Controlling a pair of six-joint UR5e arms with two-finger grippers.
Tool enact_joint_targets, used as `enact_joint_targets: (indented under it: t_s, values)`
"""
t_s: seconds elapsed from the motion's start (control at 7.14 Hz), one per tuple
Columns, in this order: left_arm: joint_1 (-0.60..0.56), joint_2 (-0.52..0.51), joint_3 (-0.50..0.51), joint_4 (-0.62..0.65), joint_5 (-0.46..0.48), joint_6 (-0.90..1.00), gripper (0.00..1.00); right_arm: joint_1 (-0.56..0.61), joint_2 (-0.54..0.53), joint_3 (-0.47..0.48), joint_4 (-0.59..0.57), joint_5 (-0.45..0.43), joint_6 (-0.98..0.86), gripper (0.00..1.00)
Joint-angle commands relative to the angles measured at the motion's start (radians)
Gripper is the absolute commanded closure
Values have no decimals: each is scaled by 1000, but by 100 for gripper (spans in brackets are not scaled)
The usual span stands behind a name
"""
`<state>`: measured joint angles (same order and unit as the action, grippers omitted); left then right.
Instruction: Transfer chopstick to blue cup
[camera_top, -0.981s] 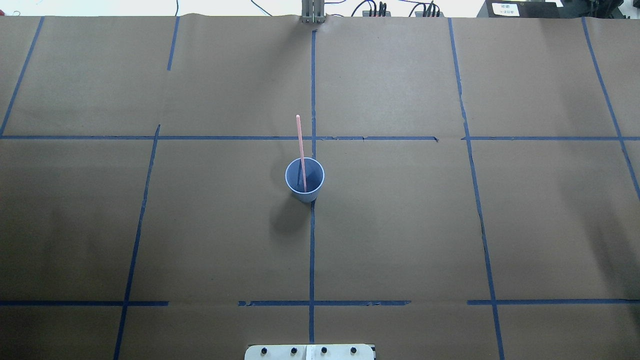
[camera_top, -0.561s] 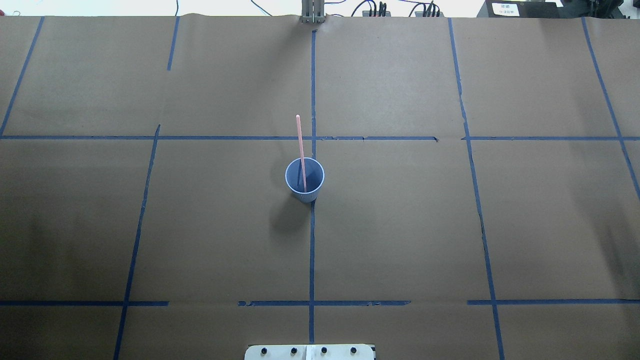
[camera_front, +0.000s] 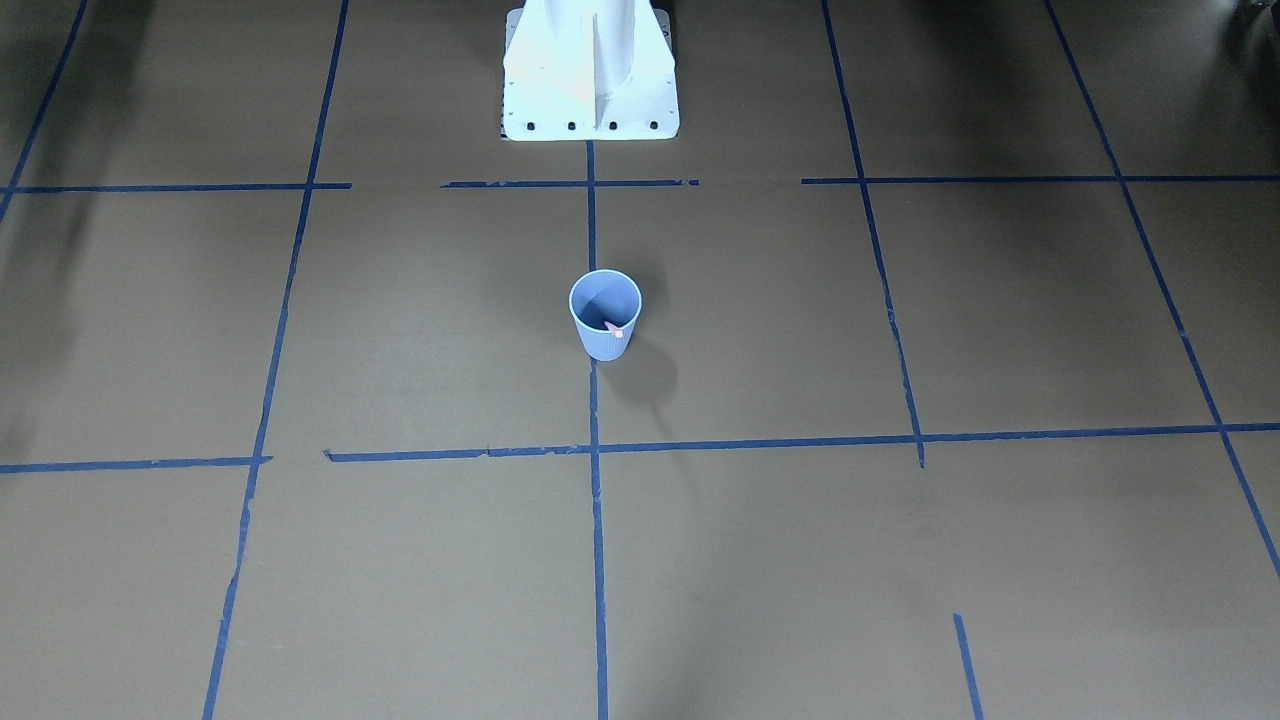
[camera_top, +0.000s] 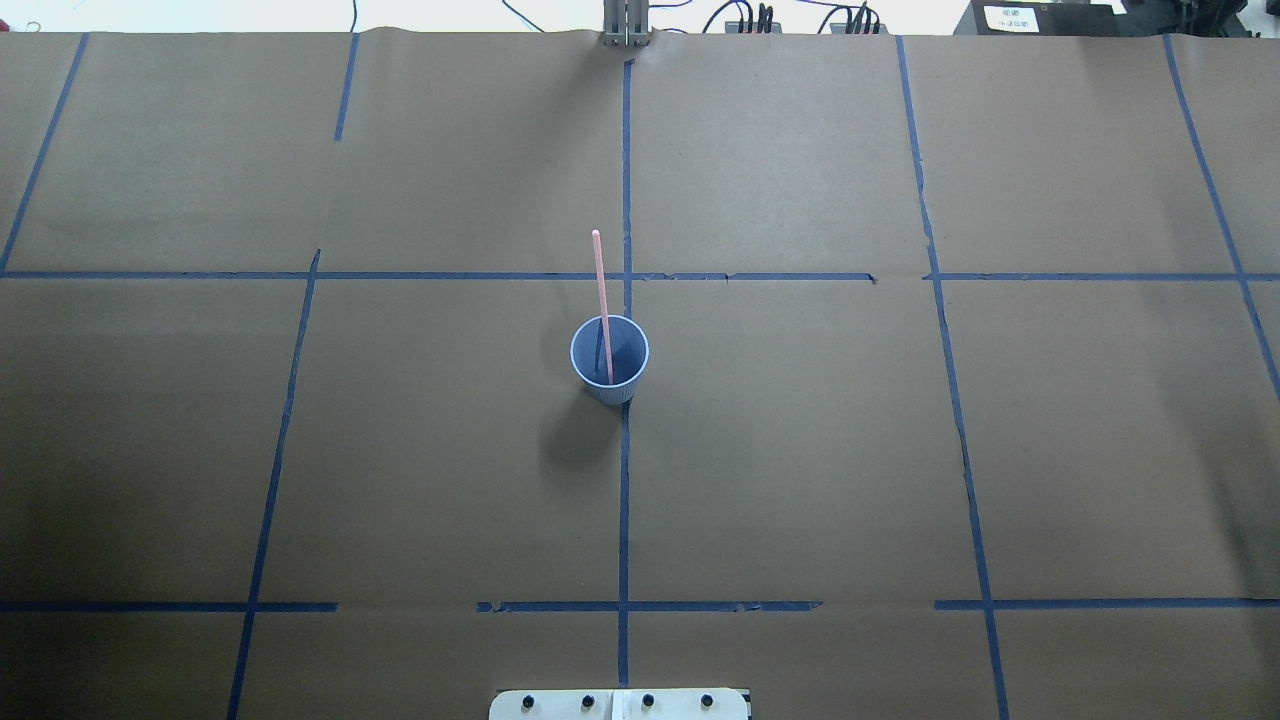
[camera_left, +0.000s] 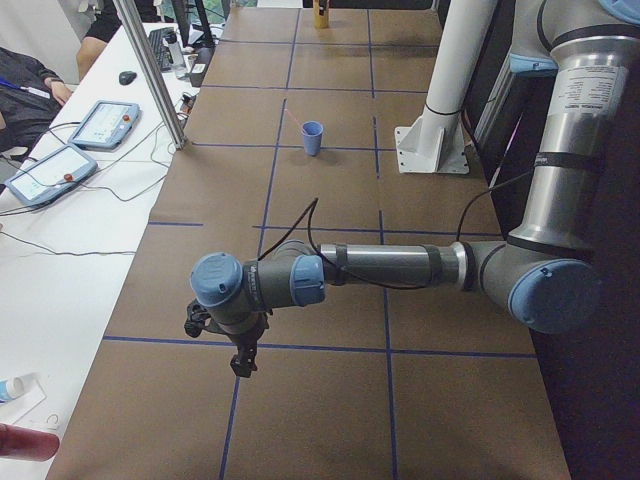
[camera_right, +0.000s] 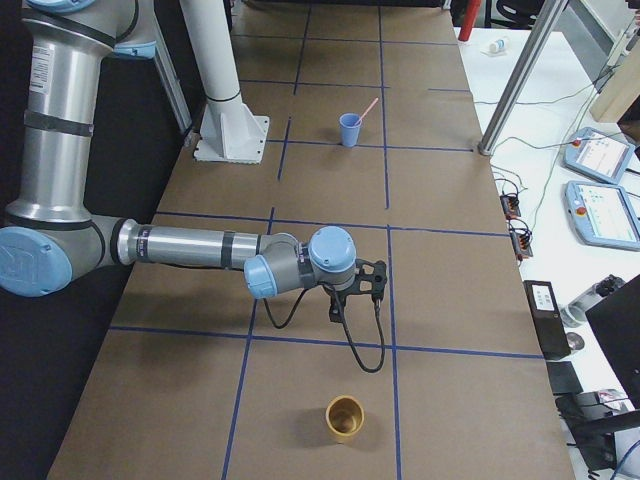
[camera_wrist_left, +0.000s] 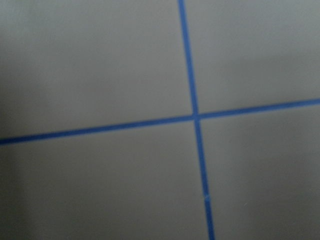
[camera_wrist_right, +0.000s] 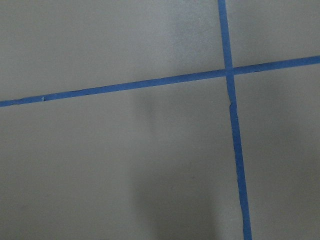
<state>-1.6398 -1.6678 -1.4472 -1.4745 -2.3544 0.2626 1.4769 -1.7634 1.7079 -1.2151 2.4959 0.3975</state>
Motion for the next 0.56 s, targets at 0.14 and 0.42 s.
enact_joint_targets:
  t_s: [0.14, 0.42]
  values:
    - [1, 36, -13, -41, -8, -85, 0, -14, -5, 1, -27, -18, -19, 0]
    - [6, 33, -22, -44, -6, -178, 0, -20, -7, -5, -29, -63, -19, 0]
